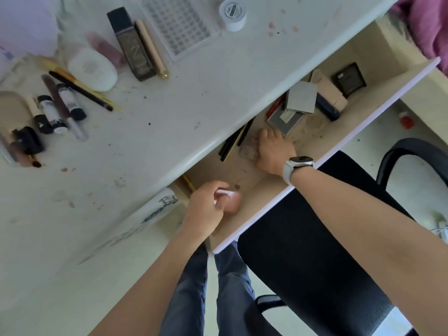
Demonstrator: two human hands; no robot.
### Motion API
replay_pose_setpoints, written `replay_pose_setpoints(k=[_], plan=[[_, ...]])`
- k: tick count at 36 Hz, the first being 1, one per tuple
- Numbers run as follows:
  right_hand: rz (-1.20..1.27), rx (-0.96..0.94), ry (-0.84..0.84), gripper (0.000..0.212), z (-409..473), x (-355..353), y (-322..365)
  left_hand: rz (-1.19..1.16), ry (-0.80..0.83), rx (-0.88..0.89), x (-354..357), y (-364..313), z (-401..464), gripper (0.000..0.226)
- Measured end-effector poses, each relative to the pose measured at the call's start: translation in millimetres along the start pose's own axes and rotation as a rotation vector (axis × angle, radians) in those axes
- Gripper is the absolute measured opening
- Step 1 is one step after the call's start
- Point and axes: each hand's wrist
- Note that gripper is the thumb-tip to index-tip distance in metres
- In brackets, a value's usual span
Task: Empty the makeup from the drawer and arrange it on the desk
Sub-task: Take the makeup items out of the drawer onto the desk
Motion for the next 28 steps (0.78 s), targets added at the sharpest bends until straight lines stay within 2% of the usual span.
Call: replay_pose_setpoints(k=[3,7,9,13,16,20,23,28], plan=[[0.116,-0.067,0.083,0.059,-17.2,-13.7,1.1,-0.236,-0.057,-0.079,-23.3,-4.3,-12.4,0.026],[0.473,-0.106,0.338,0.059,-44.4,-43.1,11.8,-0.56,-0.195,-0.18,-56.6,-5.0,-26.7,0.029],[0.558,-0.171,0.417,0.063,-54.9,-57.2,19.7,-0.729,-0.259,-0.22,-74.6,-1.7,-33.3,0.029],[0.742,-0.295,0.505,0.076,-69.2,-86.3,53.7,-0.827,-0.386,-0.225,-113.0,13.8,-45.6,0.025],[0.77,-0.393,0.433,0.082,-72.0,-100.5,99.4,-0.798,-0.537,-0.25,-139.4,34.3,-54.2,0.025],[0.692,-0.513,0.209,0.073,-69.4,-104.3,168.2,-0.87,-0.78,-0.356,-170.6,69.5,-64.1,0.017],[0.479,-0.666,0.099,0.071,-62.2,-101.5,219.8,-0.924,-0.928,-0.429,-191.9,102.0,-74.1,0.015],[0.091,-0.856,0.01,0.072,-47.2,-88.9,292.0,-0.839,-1.018,-0.532,-217.7,155.7,-87.3,0.011]])
Point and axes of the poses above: each hand's wrist, its own z-axis towards the middle knuckle, its own x-axis out of the palm, y = z × x, and after that the axes turned 4 degrees about -x, right-handed
